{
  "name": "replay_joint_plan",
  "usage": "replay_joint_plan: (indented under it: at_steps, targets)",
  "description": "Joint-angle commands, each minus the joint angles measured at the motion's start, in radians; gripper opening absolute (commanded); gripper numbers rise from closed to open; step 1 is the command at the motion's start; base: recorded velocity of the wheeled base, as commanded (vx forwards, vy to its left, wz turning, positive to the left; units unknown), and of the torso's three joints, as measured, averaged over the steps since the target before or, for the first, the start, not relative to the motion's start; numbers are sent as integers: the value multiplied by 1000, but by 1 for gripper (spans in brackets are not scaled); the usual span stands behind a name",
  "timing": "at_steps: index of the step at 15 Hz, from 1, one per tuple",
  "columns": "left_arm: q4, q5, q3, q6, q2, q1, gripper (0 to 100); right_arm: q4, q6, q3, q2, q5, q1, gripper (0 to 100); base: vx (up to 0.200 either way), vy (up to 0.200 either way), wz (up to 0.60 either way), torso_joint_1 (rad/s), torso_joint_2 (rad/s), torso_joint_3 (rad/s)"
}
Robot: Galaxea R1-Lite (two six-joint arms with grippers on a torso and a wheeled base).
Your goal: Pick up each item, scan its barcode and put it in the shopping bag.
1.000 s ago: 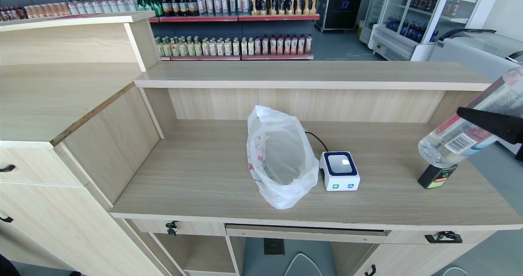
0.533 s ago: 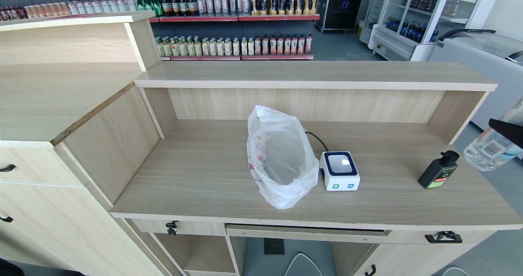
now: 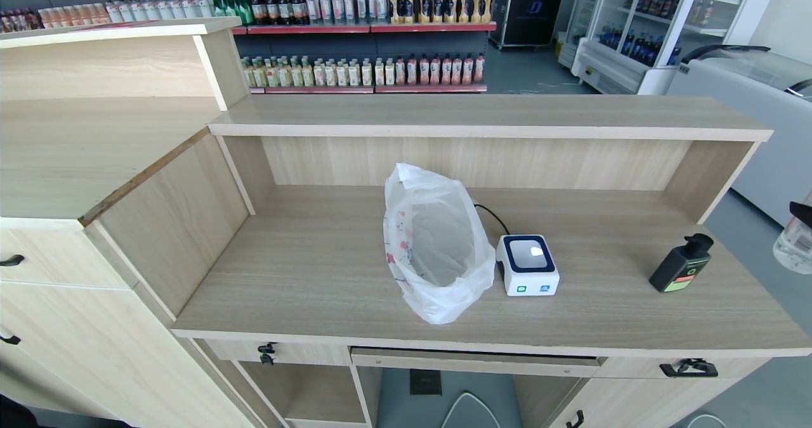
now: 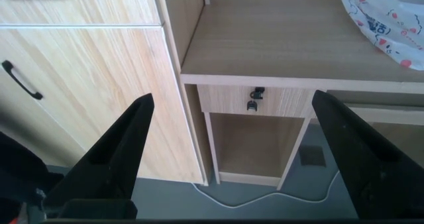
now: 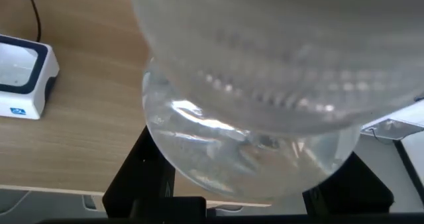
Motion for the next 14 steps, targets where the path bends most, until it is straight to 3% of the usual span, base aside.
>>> replay_joint_plan:
  at_steps: [1, 6, 11, 14]
  targets:
    - [0, 0, 0, 0, 0, 0, 100, 6, -9, -18, 27, 4, -27, 0, 0, 0, 600, 2, 2, 2]
    - [0, 0, 0, 0, 0, 0, 100, -26, -31, -25, 66, -2, -18, 0, 0, 0, 600, 2, 5, 0]
    - [0, 0, 0, 0, 0, 0, 100, -35, -67, -41, 175, 0, 27, 0, 0, 0, 0, 0, 0, 0]
    - [0, 0, 0, 0, 0, 0, 100, -167, -158, -46, 270, 0, 103, 0, 0, 0, 0, 0, 0, 0]
